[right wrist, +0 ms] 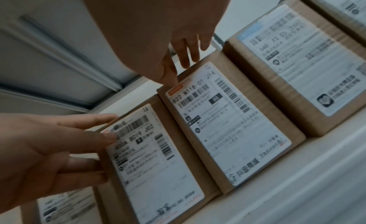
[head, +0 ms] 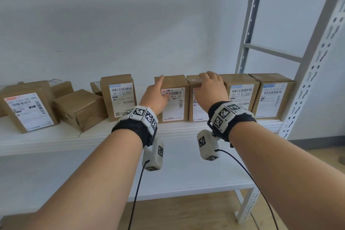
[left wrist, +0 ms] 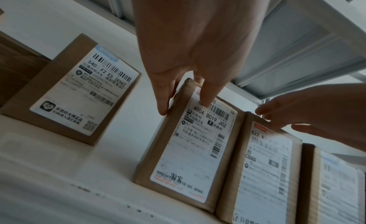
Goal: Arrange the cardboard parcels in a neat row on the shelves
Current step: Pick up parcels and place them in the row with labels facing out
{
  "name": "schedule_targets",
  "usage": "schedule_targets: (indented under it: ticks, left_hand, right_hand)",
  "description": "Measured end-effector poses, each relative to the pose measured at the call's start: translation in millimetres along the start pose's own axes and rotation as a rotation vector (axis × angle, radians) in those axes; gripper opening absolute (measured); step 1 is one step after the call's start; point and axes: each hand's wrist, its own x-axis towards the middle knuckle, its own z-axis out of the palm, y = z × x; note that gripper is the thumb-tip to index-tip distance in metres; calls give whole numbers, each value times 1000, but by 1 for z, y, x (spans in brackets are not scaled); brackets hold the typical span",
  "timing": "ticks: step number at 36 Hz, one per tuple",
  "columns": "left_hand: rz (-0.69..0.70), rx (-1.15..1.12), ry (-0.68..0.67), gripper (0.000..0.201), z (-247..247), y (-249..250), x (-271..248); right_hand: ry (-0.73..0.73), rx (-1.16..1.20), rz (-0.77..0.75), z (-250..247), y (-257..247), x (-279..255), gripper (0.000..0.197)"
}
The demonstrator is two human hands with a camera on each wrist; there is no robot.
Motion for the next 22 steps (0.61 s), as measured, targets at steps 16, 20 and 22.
schedule_targets:
  ticks: [16, 20, 22]
  left_hand:
    - [-163, 69, 408, 44, -79, -48, -41]
    - [-216, 84, 408, 45, -90, -83, -44]
    - [-236, 63, 370, 46, -93, -95, -45]
  right_hand:
    - [-55, 390, -199, 11, -103, -21, 53]
    - [-97, 463, -225, 36, -134, -30, 55]
    - [-139, 482, -198, 50, -147, -32, 58]
